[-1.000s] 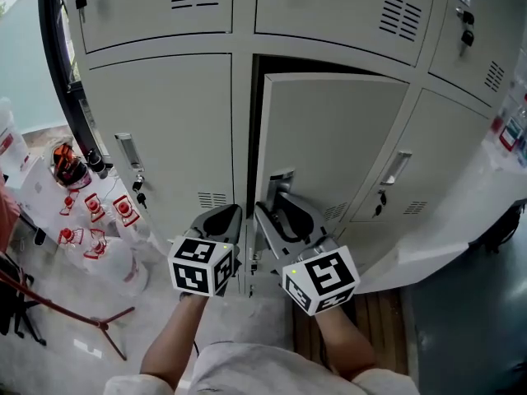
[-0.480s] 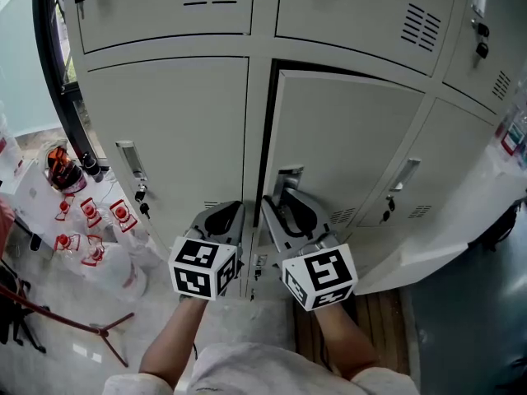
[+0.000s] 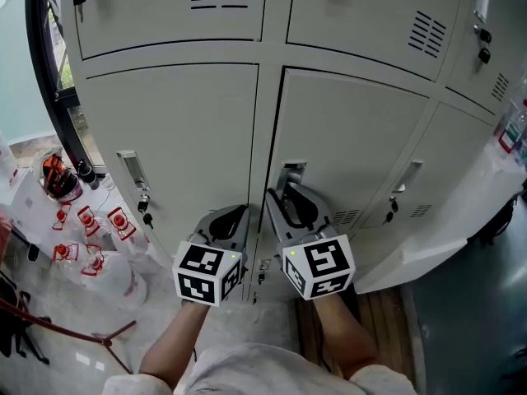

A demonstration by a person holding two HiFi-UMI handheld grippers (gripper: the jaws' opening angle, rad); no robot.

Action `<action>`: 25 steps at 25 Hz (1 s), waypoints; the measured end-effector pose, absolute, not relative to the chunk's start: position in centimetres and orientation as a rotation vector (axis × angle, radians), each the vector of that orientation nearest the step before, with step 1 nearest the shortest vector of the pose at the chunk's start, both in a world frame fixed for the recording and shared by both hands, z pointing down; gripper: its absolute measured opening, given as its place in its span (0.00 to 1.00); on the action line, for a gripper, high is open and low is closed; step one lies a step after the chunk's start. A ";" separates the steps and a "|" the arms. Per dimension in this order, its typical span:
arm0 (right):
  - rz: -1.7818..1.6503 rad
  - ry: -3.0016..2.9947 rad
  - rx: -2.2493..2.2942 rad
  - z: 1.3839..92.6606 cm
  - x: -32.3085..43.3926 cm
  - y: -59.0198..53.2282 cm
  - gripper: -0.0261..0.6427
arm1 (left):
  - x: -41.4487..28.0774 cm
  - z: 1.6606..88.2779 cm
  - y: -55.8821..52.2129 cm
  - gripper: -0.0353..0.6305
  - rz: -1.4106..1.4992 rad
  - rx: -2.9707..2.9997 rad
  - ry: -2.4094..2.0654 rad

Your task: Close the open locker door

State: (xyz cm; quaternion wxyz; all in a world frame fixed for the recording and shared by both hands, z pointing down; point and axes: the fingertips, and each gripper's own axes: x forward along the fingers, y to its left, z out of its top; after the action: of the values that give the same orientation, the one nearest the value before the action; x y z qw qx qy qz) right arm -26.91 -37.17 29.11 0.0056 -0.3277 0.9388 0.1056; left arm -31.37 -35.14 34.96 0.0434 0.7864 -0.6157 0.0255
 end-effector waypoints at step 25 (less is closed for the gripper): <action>0.167 2.877 -1.134 29.3 -27.9 -39.5 0.17 | -31.6 35.7 -34.2 0.06 0.072 2.519 -1.685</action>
State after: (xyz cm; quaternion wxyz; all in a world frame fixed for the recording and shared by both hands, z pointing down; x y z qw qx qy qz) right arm -27.91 -39.45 29.34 0.0225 -0.3660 0.9288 0.0540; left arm -31.55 -34.23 35.71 0.0551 0.8296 -0.5552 0.0239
